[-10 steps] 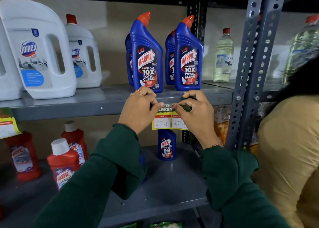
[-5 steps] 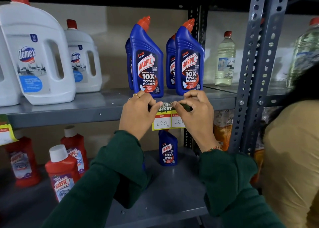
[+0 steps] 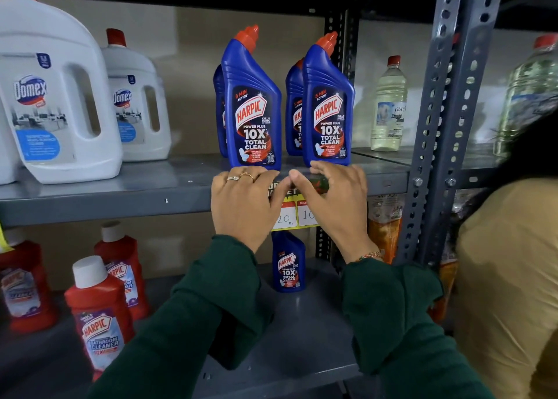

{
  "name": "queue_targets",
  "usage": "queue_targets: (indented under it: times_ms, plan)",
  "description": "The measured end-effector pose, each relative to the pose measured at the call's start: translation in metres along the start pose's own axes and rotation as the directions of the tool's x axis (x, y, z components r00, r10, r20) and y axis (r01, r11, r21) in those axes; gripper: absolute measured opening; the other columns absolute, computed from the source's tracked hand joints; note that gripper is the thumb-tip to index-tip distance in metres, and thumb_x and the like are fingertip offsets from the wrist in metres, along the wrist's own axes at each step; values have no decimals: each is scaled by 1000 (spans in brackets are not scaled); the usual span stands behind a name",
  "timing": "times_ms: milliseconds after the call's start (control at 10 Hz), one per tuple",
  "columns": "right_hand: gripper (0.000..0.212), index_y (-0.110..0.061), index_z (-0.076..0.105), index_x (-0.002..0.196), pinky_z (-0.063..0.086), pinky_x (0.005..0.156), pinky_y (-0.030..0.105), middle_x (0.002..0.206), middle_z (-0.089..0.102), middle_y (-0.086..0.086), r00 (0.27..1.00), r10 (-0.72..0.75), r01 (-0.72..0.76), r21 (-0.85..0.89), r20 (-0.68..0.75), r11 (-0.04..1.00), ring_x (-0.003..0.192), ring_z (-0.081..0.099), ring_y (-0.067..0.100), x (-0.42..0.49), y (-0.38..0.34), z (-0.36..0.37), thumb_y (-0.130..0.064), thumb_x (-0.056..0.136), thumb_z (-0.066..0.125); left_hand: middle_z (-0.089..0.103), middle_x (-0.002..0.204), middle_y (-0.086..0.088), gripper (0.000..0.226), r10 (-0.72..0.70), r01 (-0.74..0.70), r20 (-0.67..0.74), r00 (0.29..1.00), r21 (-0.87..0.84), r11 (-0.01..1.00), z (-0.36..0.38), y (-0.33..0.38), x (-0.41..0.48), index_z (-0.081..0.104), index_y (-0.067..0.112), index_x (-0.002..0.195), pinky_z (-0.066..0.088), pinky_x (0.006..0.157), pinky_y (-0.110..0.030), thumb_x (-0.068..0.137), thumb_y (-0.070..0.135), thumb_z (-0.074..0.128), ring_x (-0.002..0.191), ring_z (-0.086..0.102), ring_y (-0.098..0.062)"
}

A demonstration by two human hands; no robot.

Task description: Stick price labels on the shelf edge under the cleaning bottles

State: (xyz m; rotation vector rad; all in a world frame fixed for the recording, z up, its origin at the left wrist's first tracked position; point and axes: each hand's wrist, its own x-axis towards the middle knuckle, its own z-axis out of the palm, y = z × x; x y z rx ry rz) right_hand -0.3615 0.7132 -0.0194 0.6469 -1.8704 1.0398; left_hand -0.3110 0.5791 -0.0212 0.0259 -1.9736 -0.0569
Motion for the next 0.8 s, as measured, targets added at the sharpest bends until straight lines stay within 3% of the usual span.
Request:
queue_targets:
  times_ms: [200,300,400,600,800]
  plan:
    - [40,-14,60,98,38,96,41,99,69,0,999,11,-8,71,-35,997,99,46,9,-3,9,1,-48,78,62,73,82,-8,46,-34,36,21,999,-69,997,-3,-2,3,71,14,89,38,77,-42,84,50,41,81,62,-30]
    - [31,-12,58,95,38,90,35,93,60,-8,998,29,-22,126,-58,992,95,39,2,-5,10,2,-39,80,65,74,77,-7,34,-8,10,17,1000,-120,993,-7,-4,5,71,15,85,41,71,-42,85,39,47,73,61,-31]
    - [26,-12,57,94,38,85,33,92,58,-7,998,26,-19,130,-53,991,93,40,6,-4,11,2,-35,82,63,74,76,-9,23,15,-12,18,1000,-154,988,-10,-5,6,71,13,86,43,68,-42,85,27,53,71,61,-33]
    - [11,-10,57,92,43,82,39,90,64,9,998,-43,46,68,-53,997,93,48,22,-10,14,2,-20,89,56,69,69,-18,18,85,-72,60,995,-194,978,-20,-11,4,66,7,101,47,60,-39,83,5,61,66,61,-36]
    - [27,-10,51,117,49,91,47,116,60,13,1000,-19,17,152,13,988,111,52,24,-10,25,-8,-4,91,46,67,105,-18,42,-15,59,157,988,-278,959,-26,-17,7,51,12,124,53,74,-49,87,-8,47,96,58,-36]
